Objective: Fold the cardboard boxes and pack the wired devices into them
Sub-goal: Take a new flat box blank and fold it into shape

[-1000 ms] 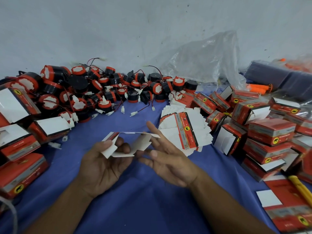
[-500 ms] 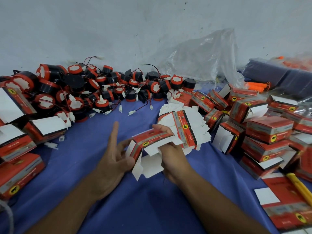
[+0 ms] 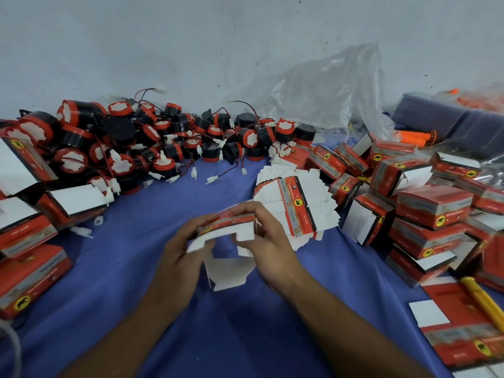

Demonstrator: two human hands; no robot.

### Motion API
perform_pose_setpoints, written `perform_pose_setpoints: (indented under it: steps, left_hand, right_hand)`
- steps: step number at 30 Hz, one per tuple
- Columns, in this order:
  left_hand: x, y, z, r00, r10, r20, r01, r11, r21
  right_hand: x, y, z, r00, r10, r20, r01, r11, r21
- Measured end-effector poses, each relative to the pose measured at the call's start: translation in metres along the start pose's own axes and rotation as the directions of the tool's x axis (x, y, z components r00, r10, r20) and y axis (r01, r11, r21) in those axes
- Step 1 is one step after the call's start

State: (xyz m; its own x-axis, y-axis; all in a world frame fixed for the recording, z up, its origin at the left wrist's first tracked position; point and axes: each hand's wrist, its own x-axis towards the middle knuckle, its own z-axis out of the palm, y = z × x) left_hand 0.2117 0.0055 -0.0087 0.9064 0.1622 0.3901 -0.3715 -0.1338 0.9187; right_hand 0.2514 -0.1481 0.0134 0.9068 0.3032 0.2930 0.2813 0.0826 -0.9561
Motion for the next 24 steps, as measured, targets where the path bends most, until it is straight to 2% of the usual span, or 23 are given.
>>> perform_pose_setpoints:
  steps: [2, 4, 5, 7, 9, 11, 12, 16, 20, 24]
  left_hand:
    - [-0.003, -0.002, -0.007, 0.998, -0.034, -0.060, 0.035, 0.999, 0.008]
    - [-0.002, -0.003, -0.011, 0.989, -0.131, -0.072, 0.125, 0.988, -0.089]
    - [-0.003, -0.005, -0.014, 0.990, -0.129, -0.058, 0.119, 0.982, -0.146]
    - [-0.001, -0.007, -0.011, 0.993, -0.114, 0.027, 0.117, 0.958, -0.261]
    - [0.000, -0.013, -0.010, 0.981, -0.059, 0.183, 0.116, 0.939, -0.323]
    - [0.003, -0.015, -0.011, 0.965, -0.012, 0.264, 0.045, 0.992, -0.119]
    - [0.004, -0.017, -0.012, 0.957, -0.019, 0.289, 0.026, 0.999, -0.019]
    - [0.007, -0.025, -0.019, 0.950, -0.035, 0.310, 0.020, 0.999, 0.050]
    - [0.007, -0.023, -0.015, 0.951, -0.072, 0.301, 0.127, 0.978, -0.167]
    - [0.008, -0.020, -0.012, 0.967, -0.133, 0.217, 0.203, 0.918, -0.340]
  right_hand:
    - [-0.003, 0.002, 0.001, 0.993, 0.069, 0.096, -0.068, 0.998, -0.014]
    - [-0.006, 0.004, 0.004, 0.976, 0.102, 0.193, -0.106, 0.994, 0.009]
    - [-0.007, 0.005, 0.007, 0.976, 0.098, 0.194, -0.106, 0.994, 0.034]
    - [-0.003, 0.005, 0.011, 0.992, 0.079, 0.101, -0.095, 0.983, 0.159]
    - [0.002, 0.003, 0.007, 0.992, 0.128, 0.005, -0.121, 0.922, 0.369]
    - [0.005, 0.002, 0.000, 0.980, 0.198, 0.009, -0.172, 0.827, 0.535]
    - [0.005, 0.002, -0.002, 0.973, 0.227, 0.033, -0.206, 0.803, 0.559]
    - [0.003, 0.004, -0.001, 0.955, 0.280, 0.096, -0.293, 0.843, 0.451]
    - [0.001, 0.001, -0.001, 0.936, 0.281, 0.211, -0.346, 0.839, 0.419]
    - [-0.003, 0.001, 0.001, 0.925, 0.234, 0.299, -0.339, 0.864, 0.372]
